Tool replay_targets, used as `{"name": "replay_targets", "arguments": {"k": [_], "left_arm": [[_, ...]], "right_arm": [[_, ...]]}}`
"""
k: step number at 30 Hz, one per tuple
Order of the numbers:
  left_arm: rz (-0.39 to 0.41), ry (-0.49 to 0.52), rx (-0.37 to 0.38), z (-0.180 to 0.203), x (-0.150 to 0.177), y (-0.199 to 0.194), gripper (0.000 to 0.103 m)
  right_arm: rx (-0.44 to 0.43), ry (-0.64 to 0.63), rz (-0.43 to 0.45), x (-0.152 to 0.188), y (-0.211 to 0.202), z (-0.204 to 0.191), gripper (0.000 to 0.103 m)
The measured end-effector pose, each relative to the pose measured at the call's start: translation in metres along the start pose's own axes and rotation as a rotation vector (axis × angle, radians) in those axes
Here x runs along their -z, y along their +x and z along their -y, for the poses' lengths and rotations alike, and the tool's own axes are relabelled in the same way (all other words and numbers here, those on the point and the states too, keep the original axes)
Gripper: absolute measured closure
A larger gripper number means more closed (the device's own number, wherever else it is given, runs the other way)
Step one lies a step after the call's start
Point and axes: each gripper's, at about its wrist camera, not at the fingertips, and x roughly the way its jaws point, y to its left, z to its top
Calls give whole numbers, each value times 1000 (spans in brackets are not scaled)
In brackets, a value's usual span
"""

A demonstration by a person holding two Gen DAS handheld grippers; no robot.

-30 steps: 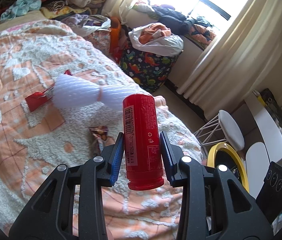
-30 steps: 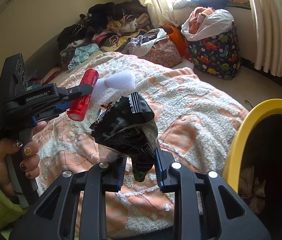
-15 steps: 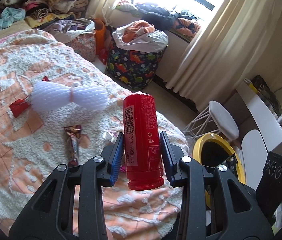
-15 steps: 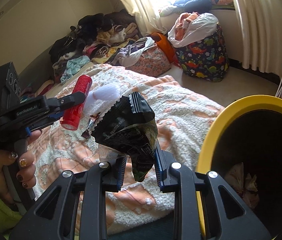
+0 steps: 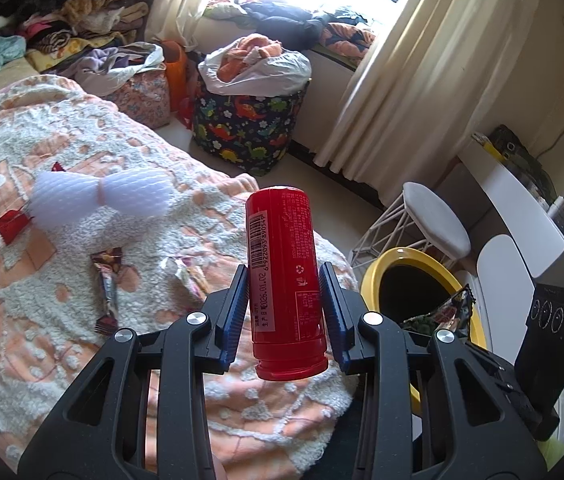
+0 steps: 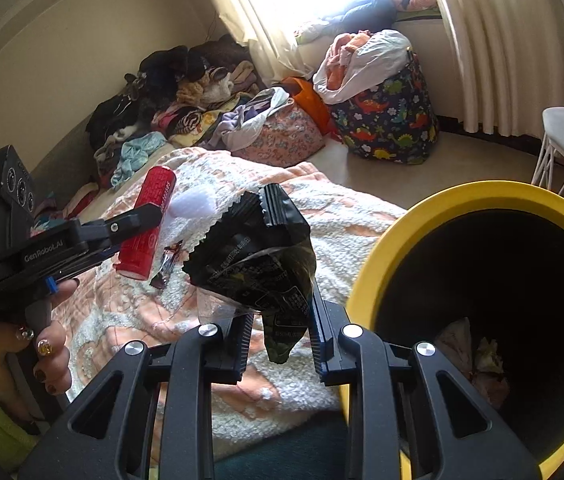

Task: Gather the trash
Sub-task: 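Carry the red can and black bag over the bin with both tools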

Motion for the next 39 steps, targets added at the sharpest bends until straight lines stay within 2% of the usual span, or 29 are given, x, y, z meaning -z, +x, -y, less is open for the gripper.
{"name": "replay_targets", "arguments": {"k": [23,39], "left_arm": [[-54,137,63,68,10,22,74],[-121,260,137,127,27,52,74]], "right_arm": [[67,130,78,0,-36,68,79],[140,228,112,7,-58,113,79]]}}
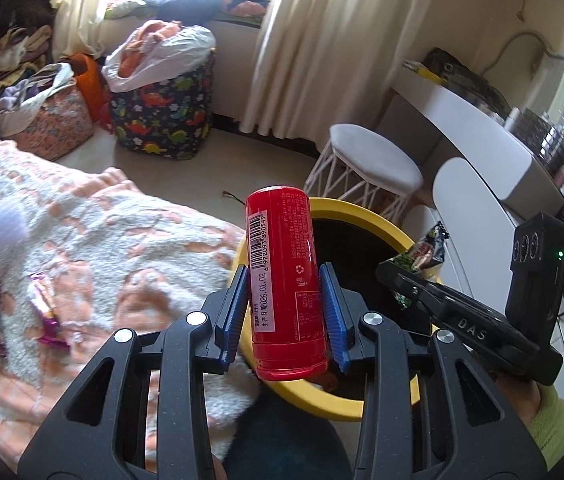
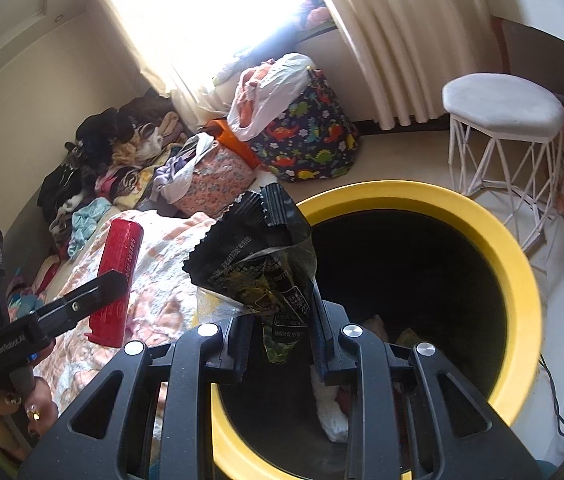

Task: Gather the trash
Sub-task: 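Carry the red can and black bag over the bin with both tools, then open both tools to drop the red can and black bag into the bin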

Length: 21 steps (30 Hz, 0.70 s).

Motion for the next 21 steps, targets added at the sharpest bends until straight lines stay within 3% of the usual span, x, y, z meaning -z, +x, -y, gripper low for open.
{"name": "replay_targets", "arguments": {"k": [7,11,13,14,15,18,19,21], "left_arm": [[-33,47,21,19,0,20,74],[-45,44,23,21,1,25,74],[-41,48,19,21,3,25,62],[-36,49,19,21,2,24,45],[-26,47,20,20,2,23,36],[-2,44,8,19,0,18,29],[4,40,-2,18,0,17,21],[18,17,-2,11,-1,13,17]], "right_arm": [[24,59,4,1,-4,24,77],[31,85,2,3,-6,33,70],[32,95,-4,0,-5,36,65],[31,99,-7,1,-5,37,62],[35,101,-9,1,-5,37,60],[49,88,-5,0,-6,36,48],[51,87,-2,0,-7,35,47],[50,78,-4,0,-6,32,47]]}}
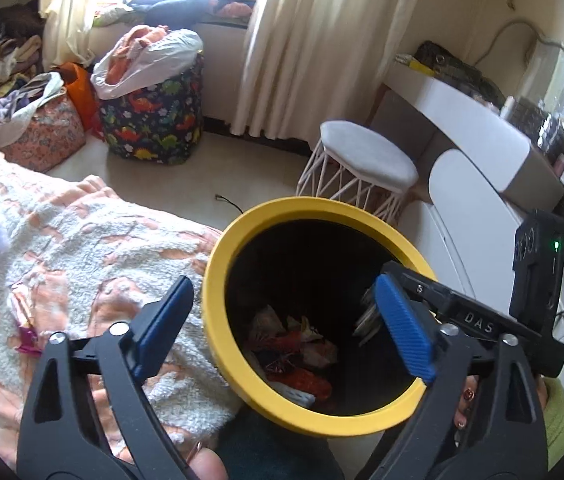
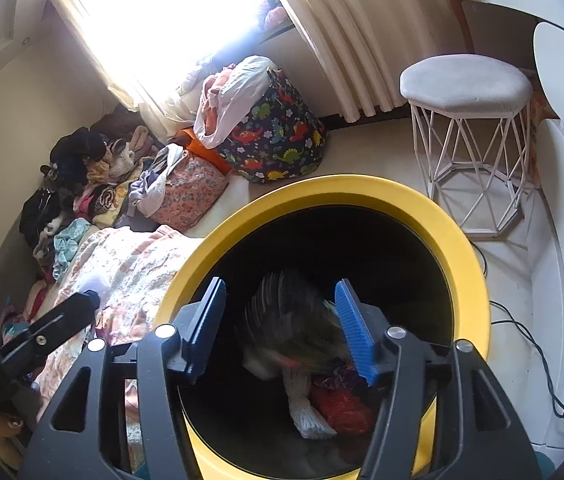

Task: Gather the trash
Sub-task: 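Open both tools to drop the red can and black bag into the bin, then move both tools back over the bed toward the candy wrappers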

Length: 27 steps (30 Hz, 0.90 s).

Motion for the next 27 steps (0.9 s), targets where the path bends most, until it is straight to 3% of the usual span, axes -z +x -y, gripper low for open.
{"name": "replay_targets", "arguments": {"k": [9,27], "left_arm": [[30,-79,-46,-29,4,-17,15],[138,-207,-136,-91,6,-61,15]], "right_arm": [[7,-59,-1,1,2,-22,40],[-50,-208,-16,13,14,-95,38]]}}
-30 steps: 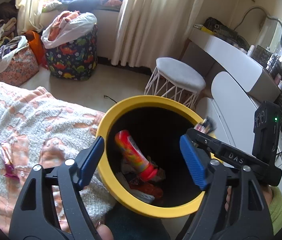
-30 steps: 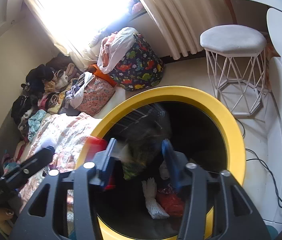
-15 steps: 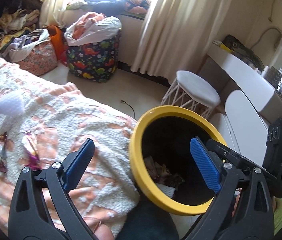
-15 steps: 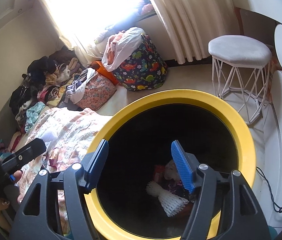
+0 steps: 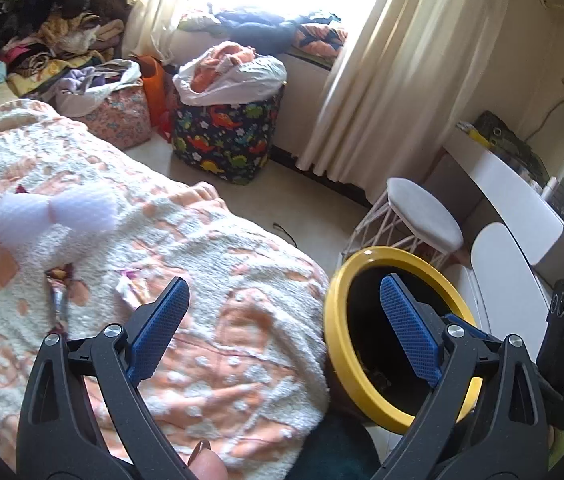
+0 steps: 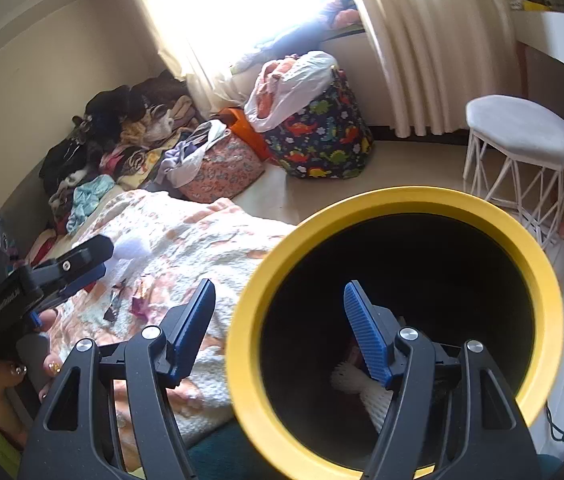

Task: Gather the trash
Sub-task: 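Move both tools back over the bed toward the candy wrappers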

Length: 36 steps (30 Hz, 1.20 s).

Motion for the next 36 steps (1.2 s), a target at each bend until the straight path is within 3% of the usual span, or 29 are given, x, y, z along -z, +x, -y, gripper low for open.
{"name": "replay_targets", "arguments": {"k": [36], "left_arm": [[106,-263,-171,-152,-7,-43,15]], "right_arm": [[-144,-292,-165,21,83,-161,36]]}}
